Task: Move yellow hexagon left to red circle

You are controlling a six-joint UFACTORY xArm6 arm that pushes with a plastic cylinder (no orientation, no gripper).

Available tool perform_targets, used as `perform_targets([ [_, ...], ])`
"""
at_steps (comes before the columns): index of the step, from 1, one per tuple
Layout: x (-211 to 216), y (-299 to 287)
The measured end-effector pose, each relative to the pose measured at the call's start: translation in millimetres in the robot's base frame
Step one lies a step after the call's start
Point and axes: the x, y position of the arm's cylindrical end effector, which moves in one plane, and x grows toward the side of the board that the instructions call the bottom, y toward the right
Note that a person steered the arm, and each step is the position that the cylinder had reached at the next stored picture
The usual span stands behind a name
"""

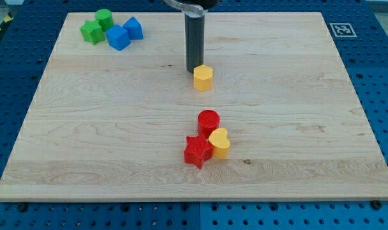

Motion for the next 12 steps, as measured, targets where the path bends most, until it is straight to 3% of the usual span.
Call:
perform_targets([
  [2,12,62],
  [3,19,65],
  [12,28,10],
])
